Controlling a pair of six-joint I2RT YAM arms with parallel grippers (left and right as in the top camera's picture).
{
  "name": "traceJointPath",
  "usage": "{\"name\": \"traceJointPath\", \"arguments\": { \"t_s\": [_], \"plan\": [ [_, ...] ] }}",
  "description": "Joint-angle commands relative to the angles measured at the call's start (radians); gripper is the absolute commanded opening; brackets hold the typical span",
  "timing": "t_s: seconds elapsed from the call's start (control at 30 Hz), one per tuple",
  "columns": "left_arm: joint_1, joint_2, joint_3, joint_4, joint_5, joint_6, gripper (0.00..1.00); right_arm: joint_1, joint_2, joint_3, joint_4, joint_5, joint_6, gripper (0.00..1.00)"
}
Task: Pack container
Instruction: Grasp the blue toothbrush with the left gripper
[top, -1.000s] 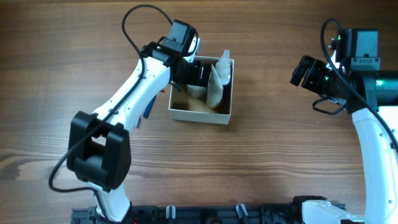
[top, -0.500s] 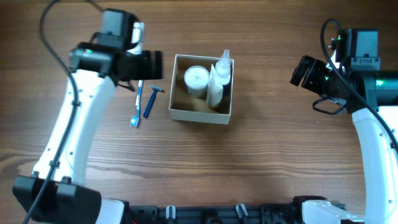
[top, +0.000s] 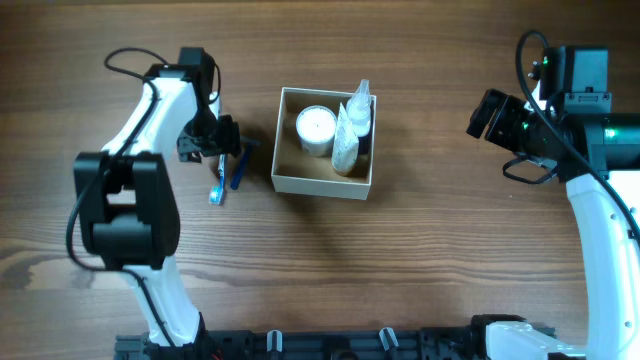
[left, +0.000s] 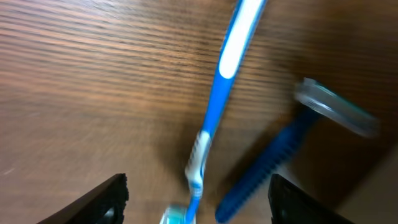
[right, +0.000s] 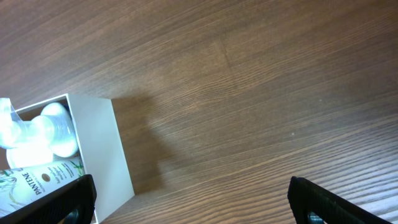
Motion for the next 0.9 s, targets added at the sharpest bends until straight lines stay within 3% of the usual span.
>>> {"name": "traceJointPath", "arguments": {
  "t_s": [0.0, 0.13, 0.33, 0.7, 0.87],
  "plan": [
    [0.004, 0.035, -0.003, 0.029, -0.006, 0.019, 0.7, -0.003, 0.004, 0.001, 0.003, -0.01, 0.014, 1.0],
    [0.004, 0.04, -0.003, 0.05, -0.006, 0.019, 0.67, -0.003, 0.004, 0.001, 0.003, -0.01, 0.014, 1.0],
    [0.004, 0.049, -0.01, 0.064, -0.006, 0.019, 0.49, -0.003, 0.004, 0.001, 0.003, -0.009, 0.014, 1.0],
    [0.004, 0.052, -0.091, 0.129, -0.007, 0.046, 0.45, -0.003, 0.004, 0.001, 0.003, -0.009, 0.014, 1.0],
    [0.004, 0.049, -0.098, 0.127, -0.007, 0.045, 0.2, -0.003, 0.004, 0.001, 0.003, -0.009, 0.014, 1.0]
  ]
}}
